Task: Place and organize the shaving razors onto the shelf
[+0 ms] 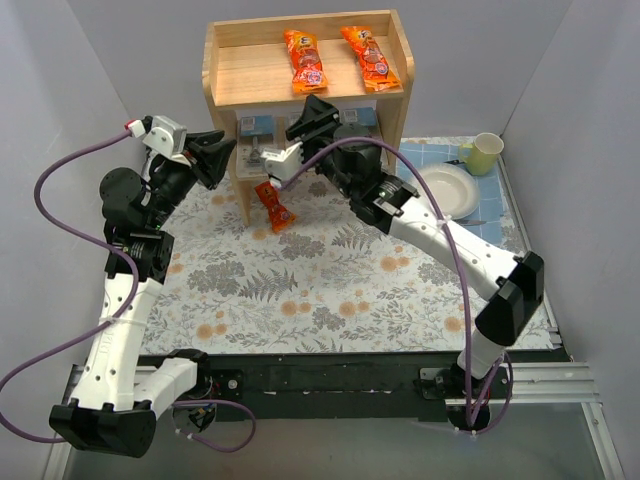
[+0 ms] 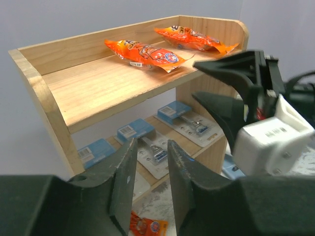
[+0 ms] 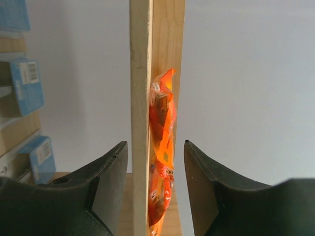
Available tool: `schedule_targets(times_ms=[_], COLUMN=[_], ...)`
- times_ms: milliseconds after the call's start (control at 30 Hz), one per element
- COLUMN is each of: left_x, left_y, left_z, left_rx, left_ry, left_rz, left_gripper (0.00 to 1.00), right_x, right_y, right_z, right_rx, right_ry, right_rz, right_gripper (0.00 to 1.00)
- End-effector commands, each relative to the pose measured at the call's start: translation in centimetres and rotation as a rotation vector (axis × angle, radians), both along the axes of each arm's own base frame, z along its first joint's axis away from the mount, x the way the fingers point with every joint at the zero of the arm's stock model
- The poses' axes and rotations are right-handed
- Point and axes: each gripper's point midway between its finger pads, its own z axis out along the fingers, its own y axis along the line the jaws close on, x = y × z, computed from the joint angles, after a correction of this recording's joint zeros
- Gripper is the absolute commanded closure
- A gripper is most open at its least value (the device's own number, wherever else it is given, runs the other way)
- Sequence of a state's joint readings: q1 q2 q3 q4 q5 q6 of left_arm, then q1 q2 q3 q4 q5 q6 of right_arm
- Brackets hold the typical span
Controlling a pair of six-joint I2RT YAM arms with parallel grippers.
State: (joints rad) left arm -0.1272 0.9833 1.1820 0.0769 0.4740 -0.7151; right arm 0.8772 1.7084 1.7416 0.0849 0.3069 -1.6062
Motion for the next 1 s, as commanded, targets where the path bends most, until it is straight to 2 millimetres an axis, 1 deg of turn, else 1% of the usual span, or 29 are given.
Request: schedule_targets(times_ms=[0,33,67,100,133,167,200,233,267,300,333,367,400,433,467,500,533,567,600,633,667,700,733,767,800,833,900,933,967], left_x=[-0.8,-0.8,-0.6,-0.7,-0.6,-0.7,-0.4,-0.5,-0.6,-1.1,-1.2,-1.4,-1.5,-1.9,-2.0,-2.0,-2.2,-2.2,-2.3,-2.1,-2.2,-2.2,-2.0,-2.1,-2.2,-2.4,-2.8,-3.0,-3.4], left_y=[1.0,1.3,1.8,2.1,2.4,2.5,2.5,2.7,2.7,2.9,3.2,3.4,3.7,4.1,4.4,4.6,5.4,5.8,6.3,7.1,7.6,8.1,9.4,9.8,10.5,10.6,11.1,11.1,10.9], left_z=[0.1,0.2,0.2,0.0,-0.2,-0.2,-1.9,-2.0,-2.5,-2.9,-3.6,-4.2,-5.5,-6.1,-8.1,-9.2,-10.0,-11.8,-12.4,-12.9,-13.3,-13.9,-14.3,-15.2,-15.7,-16.2,-17.4,-17.6,-17.7], left_rx=[-0.016,-0.020,-0.029,-0.028,-0.021,-0.021,-0.005,-0.010,-0.016,-0.024,-0.034,-0.060,-0.070,-0.086,-0.093,-0.095,-0.101,-0.096,-0.088,-0.090,-0.089,-0.090,-0.100,-0.102,-0.114,-0.117,-0.134,-0.142,-0.146], left_ry=[-0.004,-0.004,0.001,0.010,0.014,0.018,0.097,0.120,0.145,0.166,0.190,0.224,0.279,0.304,0.373,0.405,0.422,0.468,0.474,0.482,0.490,0.502,0.511,0.532,0.548,0.562,0.609,0.621,0.633], left_rz=[0.048,0.066,0.098,0.113,0.129,0.134,0.132,0.132,0.129,0.132,0.145,0.149,0.163,0.178,0.189,0.203,0.243,0.268,0.291,0.336,0.357,0.382,0.440,0.460,0.486,0.484,0.495,0.492,0.473], left_gripper=[0.61,0.52,0.49,0.46,0.41,0.38,0.36,0.34,0.33,0.33,0.32,0.30,0.30,0.29,0.28,0.28,0.28,0.28,0.27,0.27,0.26,0.26,0.25,0.25,0.25,0.25,0.25,0.25,0.25], right_x=[-4.7,-5.5,-7.7,-8.4,-9.4,-11.5,-12.2,-13.1,-14.6,-15.3,-16.0,-16.8,-17.1,-17.4,-17.9,-17.9,-17.9,-17.8,-17.7,-17.3,-16.8,-16.4,-15.9,-15.4,-15.2,-14.5,-13.4,-12.4,-11.3], right_y=[-1.5,-1.7,-2.8,-2.6,-2.8,-3.2,-3.0,-3.0,-2.9,-2.9,-2.9,-2.7,-2.6,-2.6,-2.1,-1.7,-1.3,-0.9,-0.5,0.2,0.8,1.3,1.9,2.4,2.8,3.6,4.3,4.4,5.0], right_z=[1.3,0.5,2.6,-0.8,-1.6,-1.5,-5.6,-7.2,-8.4,-11.1,-14.2,-15.9,-17.3,-19.2,-20.9,-21.6,-23.8,-24.5,-25.4,-27.0,-27.1,-27.6,-29.2,-29.2,-29.8,-30.6,-31.0,-32.4,-31.6], right_rx=[0.120,0.132,0.215,0.246,0.274,0.292,0.254,0.286,0.278,0.245,0.249,0.246,0.255,0.250,0.245,0.248,0.226,0.219,0.205,0.180,0.180,0.172,0.151,0.145,0.133,0.128,0.117,0.104,0.129], right_ry=[0.019,0.038,0.011,0.105,0.145,0.175,0.260,0.344,0.397,0.493,0.601,0.681,0.742,0.804,0.873,0.887,0.933,0.948,0.960,0.983,0.980,0.984,1.008,0.995,0.987,0.967,0.918,0.913,0.872], right_rz=[0.114,0.133,0.184,0.212,0.245,0.321,0.340,0.365,0.428,0.433,0.430,0.445,0.439,0.425,0.431,0.440,0.432,0.431,0.431,0.425,0.424,0.419,0.405,0.410,0.416,0.421,0.416,0.380,0.382], right_gripper=[0.43,0.43,0.42,0.42,0.42,0.38,0.36,0.36,0.36,0.35,0.31,0.29,0.27,0.25,0.20,0.16,0.16,0.16,0.16,0.16,0.17,0.18,0.18,0.19,0.19,0.20,0.20,0.20,0.21])
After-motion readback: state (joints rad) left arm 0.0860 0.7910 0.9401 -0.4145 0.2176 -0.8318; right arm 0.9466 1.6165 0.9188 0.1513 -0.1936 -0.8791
